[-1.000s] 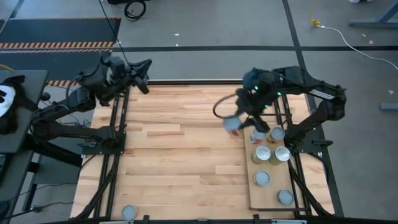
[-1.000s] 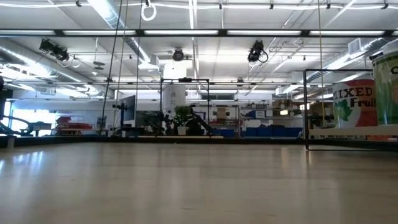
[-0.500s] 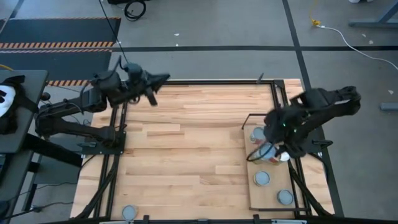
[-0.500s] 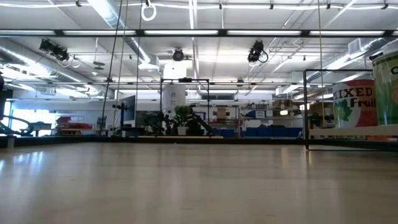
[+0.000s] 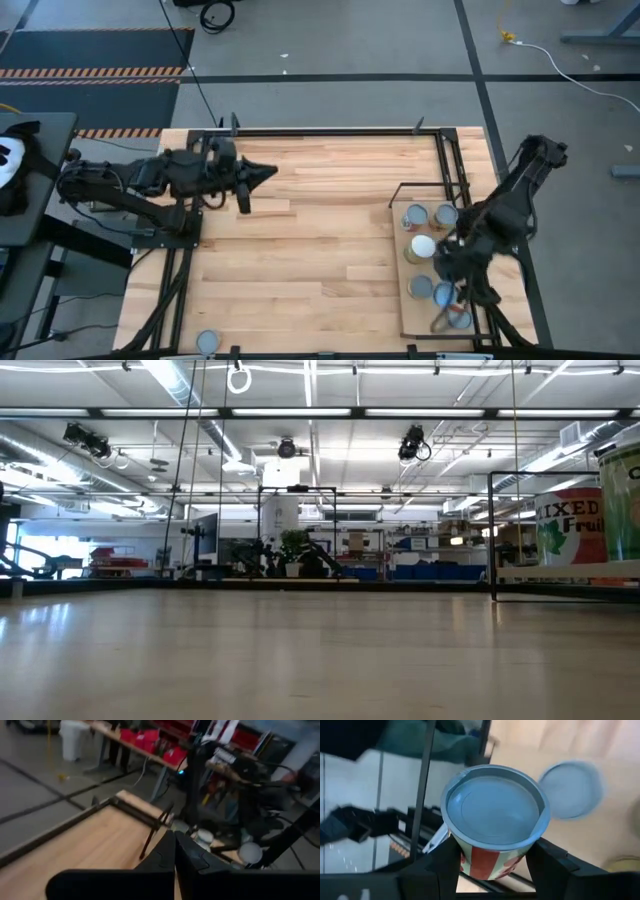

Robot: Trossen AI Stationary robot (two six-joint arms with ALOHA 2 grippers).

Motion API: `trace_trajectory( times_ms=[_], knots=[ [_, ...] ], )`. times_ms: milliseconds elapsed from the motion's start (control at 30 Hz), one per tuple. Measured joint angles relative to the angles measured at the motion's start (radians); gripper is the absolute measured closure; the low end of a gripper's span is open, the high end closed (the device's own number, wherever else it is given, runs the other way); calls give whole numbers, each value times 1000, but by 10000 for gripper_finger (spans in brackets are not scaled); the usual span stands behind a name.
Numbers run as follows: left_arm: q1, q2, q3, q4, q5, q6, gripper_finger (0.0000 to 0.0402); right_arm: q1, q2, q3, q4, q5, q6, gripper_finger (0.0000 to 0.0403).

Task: Pick and place cans onto a shelf
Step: Put the canned tomato on the shelf

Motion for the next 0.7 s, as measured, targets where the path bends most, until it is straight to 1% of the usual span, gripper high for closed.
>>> trace_trajectory(
  times_ms=[67,100,167,267,300,367,467,600,700],
  knots=[
    [-55,0,0,-39,-61,-25,397,56,19,-23,28,14,36,201],
    [-81,0,0,-54,-87,-29,397,80,27,-24,37,38,65,201],
    [-125,0,-1,-72,-116,-45,397,114,42,-24,78,120,101,201],
    [-173,0,-5,-72,-136,-62,397,159,53,-24,91,269,99,201],
    [-184,0,-5,-72,-140,-68,397,173,55,-24,87,302,87,201],
    [-192,0,-5,-72,-144,-80,397,202,59,-24,57,345,62,201],
    [-192,0,-5,-79,-144,-49,397,259,59,-24,4,376,54,201],
    [-191,3,-5,-80,-144,-29,397,379,59,-25,-53,418,57,201],
    [-183,8,-5,-64,-144,-23,397,458,59,-44,-77,499,71,201]
  ],
)
